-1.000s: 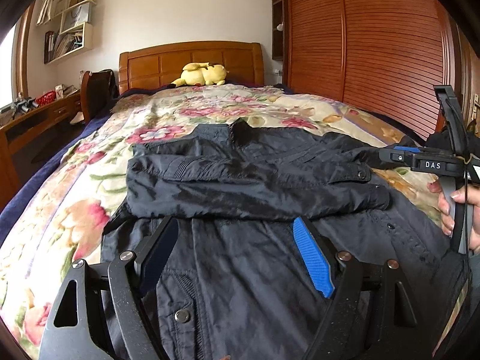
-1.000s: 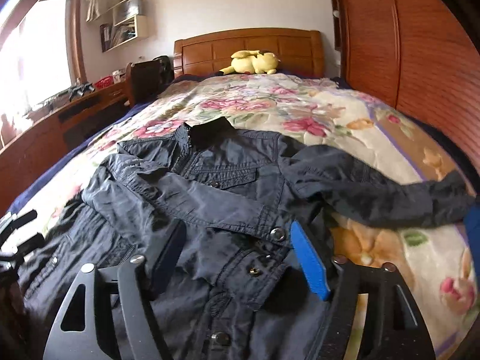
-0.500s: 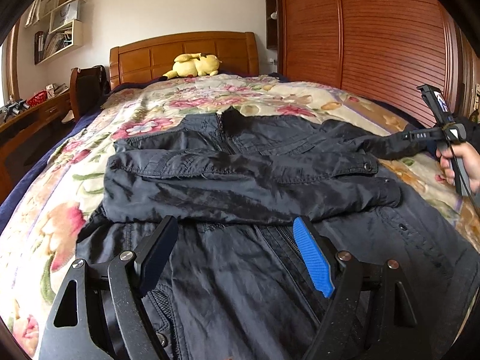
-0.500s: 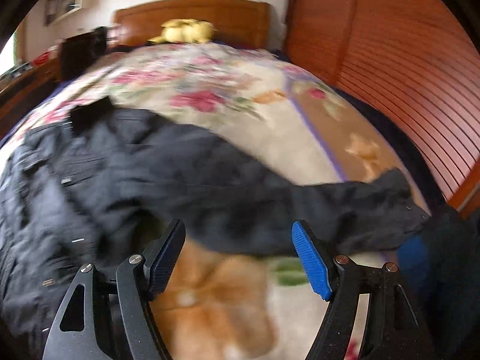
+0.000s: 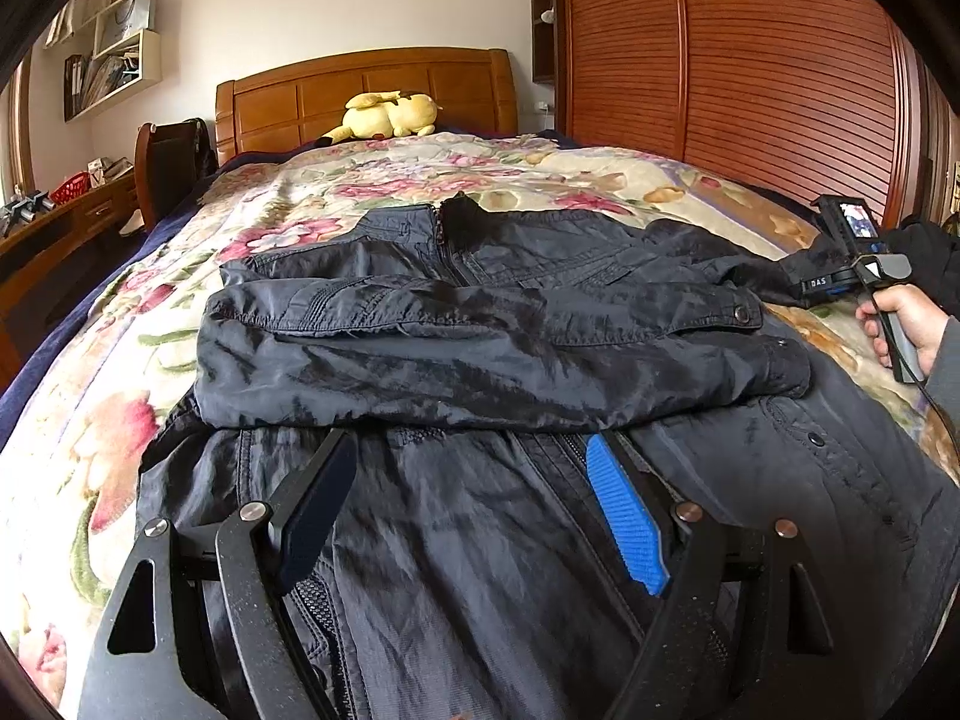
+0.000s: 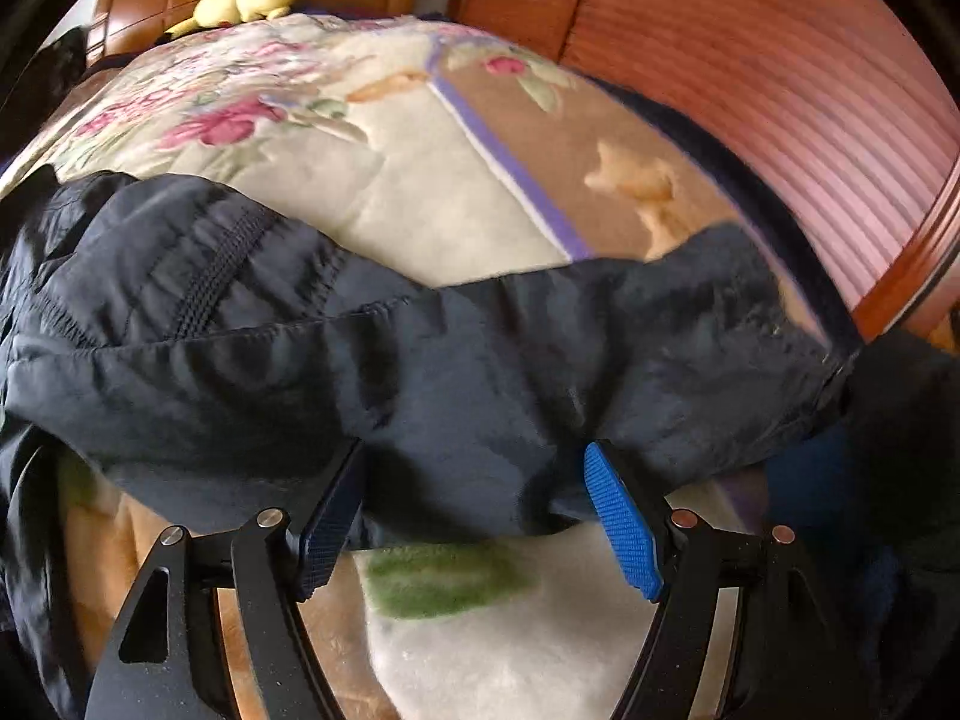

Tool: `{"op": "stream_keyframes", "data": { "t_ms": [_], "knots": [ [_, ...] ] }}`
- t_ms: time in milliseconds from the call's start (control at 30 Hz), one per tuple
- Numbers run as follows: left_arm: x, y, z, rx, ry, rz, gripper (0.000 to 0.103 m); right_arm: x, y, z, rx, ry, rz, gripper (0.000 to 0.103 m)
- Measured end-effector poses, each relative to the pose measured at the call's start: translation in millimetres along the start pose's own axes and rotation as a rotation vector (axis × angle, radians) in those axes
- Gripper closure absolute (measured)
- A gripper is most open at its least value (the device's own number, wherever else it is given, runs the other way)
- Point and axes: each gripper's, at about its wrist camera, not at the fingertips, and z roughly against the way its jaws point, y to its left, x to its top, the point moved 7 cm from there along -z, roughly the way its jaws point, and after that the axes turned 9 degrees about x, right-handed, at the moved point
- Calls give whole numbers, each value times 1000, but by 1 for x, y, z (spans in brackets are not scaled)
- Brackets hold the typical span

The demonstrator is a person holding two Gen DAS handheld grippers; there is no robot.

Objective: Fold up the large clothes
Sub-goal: 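Move the right tool to the other sleeve cuff and close on it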

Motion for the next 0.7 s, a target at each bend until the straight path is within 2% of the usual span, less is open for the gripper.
{"op": "stream_keyframes", "data": {
  "t_ms": [133, 300, 367, 400, 467, 567, 700],
  "knots": [
    [0, 1, 0, 0, -5, 1, 23, 3, 4, -14, -4, 13, -32, 26],
    [-1, 1, 2, -4, -7, 2, 23, -7, 9, -2, 7, 0, -50, 28],
    [-1, 1, 2, -4, -8, 3, 23, -10, 12, 1, 41, -12, -53, 46],
    [-1, 1, 3, -6, -9, 4, 23, -11, 14, 2, 51, -18, -44, 51],
    [-2, 1, 6, -10, -12, 8, 23, -11, 21, 6, 61, -27, -13, 72],
    [-2, 2, 9, -13, -19, 13, 23, -12, 25, 13, 56, -40, 25, 87],
    [2, 8, 17, -6, -44, 21, 23, 0, 30, 36, 43, -107, 64, 94]
  ]
}}
